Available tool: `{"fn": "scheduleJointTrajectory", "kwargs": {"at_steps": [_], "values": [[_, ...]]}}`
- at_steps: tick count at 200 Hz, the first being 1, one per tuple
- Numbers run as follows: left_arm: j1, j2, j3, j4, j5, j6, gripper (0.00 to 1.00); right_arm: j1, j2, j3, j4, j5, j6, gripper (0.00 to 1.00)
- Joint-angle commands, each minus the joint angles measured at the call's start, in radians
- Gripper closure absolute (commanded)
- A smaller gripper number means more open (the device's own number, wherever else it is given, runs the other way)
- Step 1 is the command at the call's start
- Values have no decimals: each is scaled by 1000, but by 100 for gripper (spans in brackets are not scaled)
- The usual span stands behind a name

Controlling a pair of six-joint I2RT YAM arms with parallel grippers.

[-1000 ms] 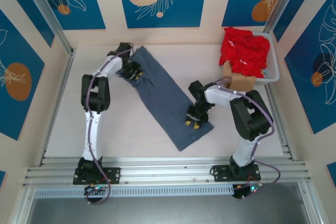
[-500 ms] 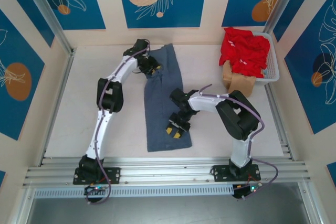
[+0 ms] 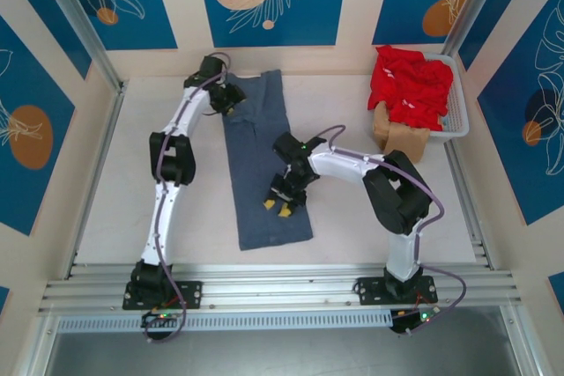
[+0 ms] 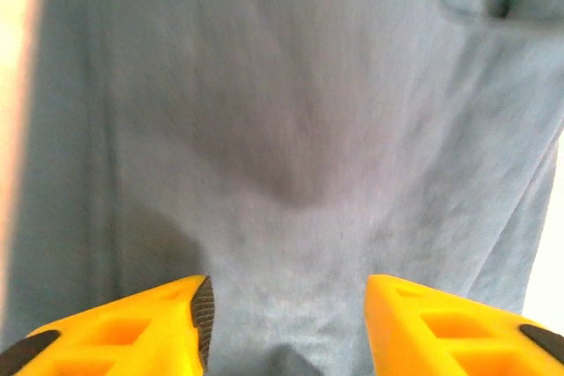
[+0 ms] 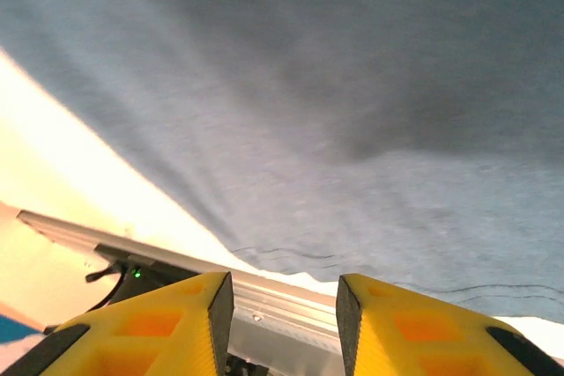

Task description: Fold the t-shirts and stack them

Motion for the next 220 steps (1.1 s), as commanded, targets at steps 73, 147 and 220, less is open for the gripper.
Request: {"fn": "scheduleJointTrajectory", "kwargs": {"at_steps": [73,147,220], "values": [[-92,-715,-897,9,67,-106,49,-295,-339,-300,70,10,-269,59],[-308,-1326,-1891,75,264,-352,51,-322,-297,-395,26,-104,-381,58],[-471,-1261,-1979,267,274,-486,59,-259,-187,-393,-25,-158,-449,56]]}}
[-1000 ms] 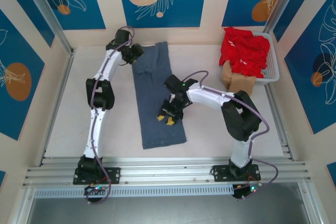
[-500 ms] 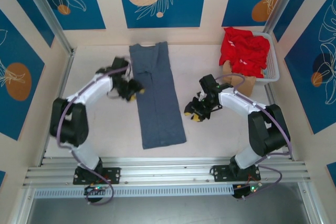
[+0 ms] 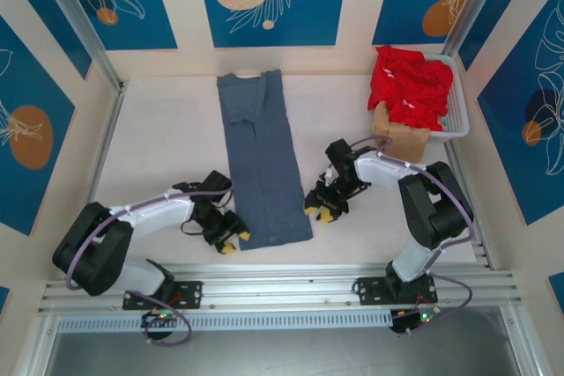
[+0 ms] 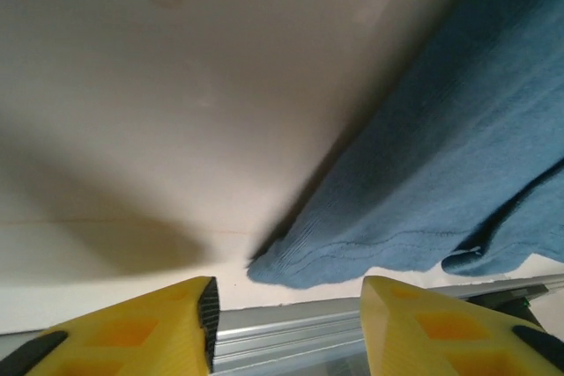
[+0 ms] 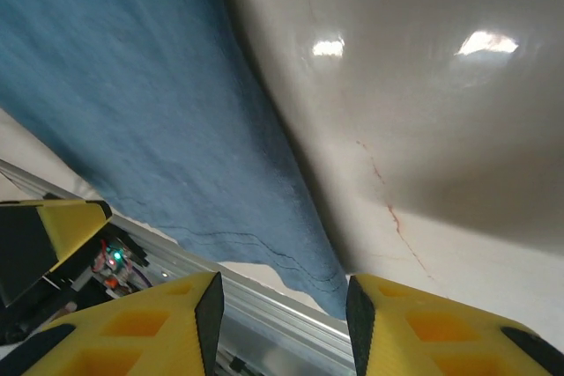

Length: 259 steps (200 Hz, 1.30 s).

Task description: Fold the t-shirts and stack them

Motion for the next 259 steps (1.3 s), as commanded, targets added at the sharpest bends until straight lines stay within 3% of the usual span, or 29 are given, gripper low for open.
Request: {"fn": "scheduleJointTrajectory", "kwargs": {"at_steps": [1,60,107,146,194,259], "values": [[-43,42,4,69,18,-57,59,20,20,-5,-34,-58,-34,56],[-54,112,42,110,-28,-53,87,78,72,-3,-85,4,-19,59],[-55,109,35,73,-24,-19,97,125,78,-10,-70,19,4,60],[-55,86,24,32,-22,9,100,154,96,-10,-20,18,60,68],[-55,49,-16,-30,-10,54,100,181,60,-3,-30,24,148,100],[-56,-198,-45,-113,-12,65,100,225,-80,-22,-122,-78,223,100]]}}
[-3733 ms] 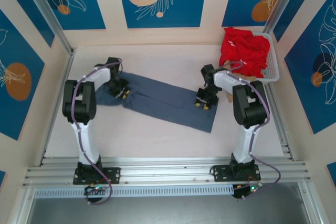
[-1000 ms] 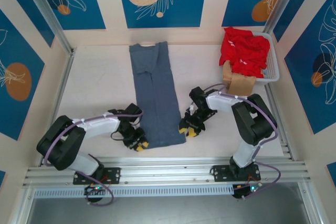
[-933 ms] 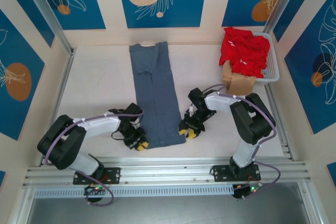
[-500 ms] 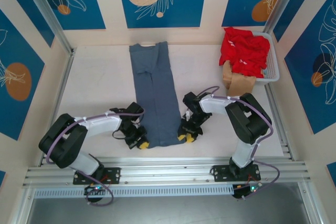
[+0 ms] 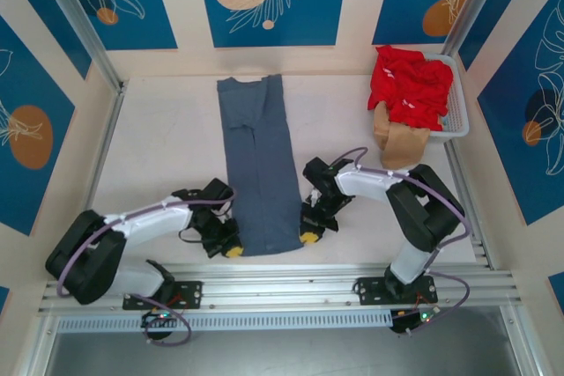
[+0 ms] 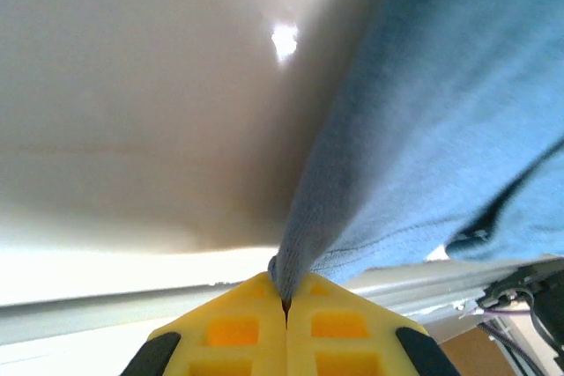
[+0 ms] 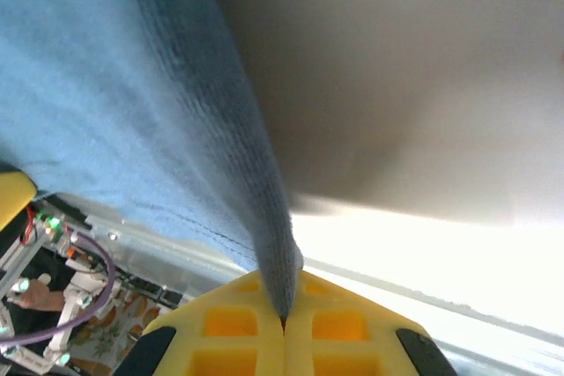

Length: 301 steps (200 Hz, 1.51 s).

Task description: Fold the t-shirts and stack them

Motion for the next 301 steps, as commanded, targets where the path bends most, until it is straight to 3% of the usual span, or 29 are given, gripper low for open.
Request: {"fn": "scheduleJointTrajectory", "kwargs": {"at_steps": [1,44,101,164,245,260,272,283,301], "values": [[-12,-101,10,-63,-19,11,100,7,-71,8,-62,-72,58,100],[22,-178,139,-61,-164,-53,100,-54,-95,161,-100,-41,122,100],[191,-24,335,32,-256,-41,100,-171,77,466,-134,1,104,100],[344,233,590,51,-249,89,100,-234,366,882,-182,64,54,100],[443,623,894,74,-155,220,99,-293,747,1314,-204,46,40,100],[454,684,959,58,-131,255,69,-304,786,1358,-172,25,23,69],[460,711,1000,32,-126,292,49,-312,797,1387,-173,36,-1,52],[462,691,1000,21,-160,318,42,-320,783,1389,-179,56,-21,41],[465,609,937,2,-191,322,40,-331,717,1316,-169,83,-47,37]]}}
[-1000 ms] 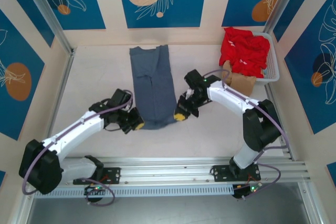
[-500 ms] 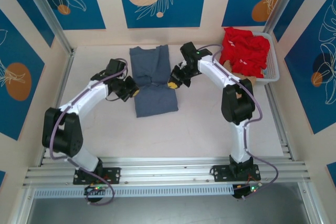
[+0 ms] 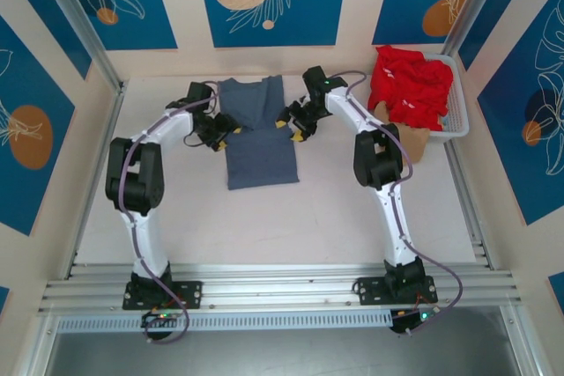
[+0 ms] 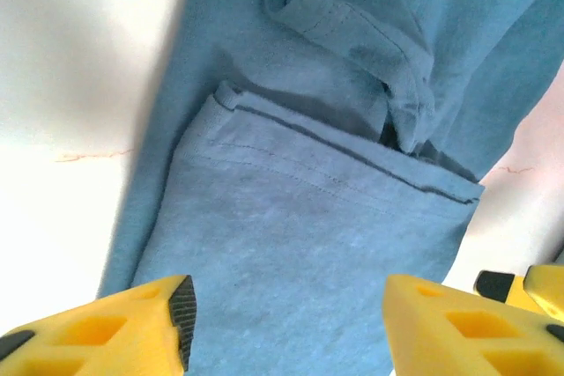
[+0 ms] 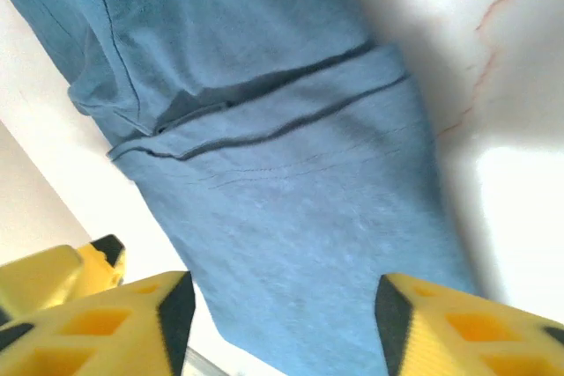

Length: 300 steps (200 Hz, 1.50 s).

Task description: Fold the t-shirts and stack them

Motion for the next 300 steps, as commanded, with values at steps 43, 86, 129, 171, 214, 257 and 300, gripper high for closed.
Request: {"fn": "scheduleJointTrajectory", "kwargs": {"at_steps": [43,86,129,171,214,257,300], "values": [[-30,-400,-476,53,-16,-127,46,-19,-368,-481,117,37,-71,38],[-76,-445,-680,230,47,-226,42,19,-491,-776,212,9,-47,41],[-115,-400,-716,328,34,-284,42,50,-476,-894,305,-37,10,42],[-118,-337,-728,386,7,-305,60,60,-414,-857,294,-29,20,44],[-119,-320,-714,376,-7,-311,98,72,-351,-810,320,-45,52,54],[-120,-356,-727,333,-17,-289,100,88,-324,-757,319,-19,83,80],[-119,-449,-767,275,-21,-295,100,98,-408,-827,295,15,91,100]]}}
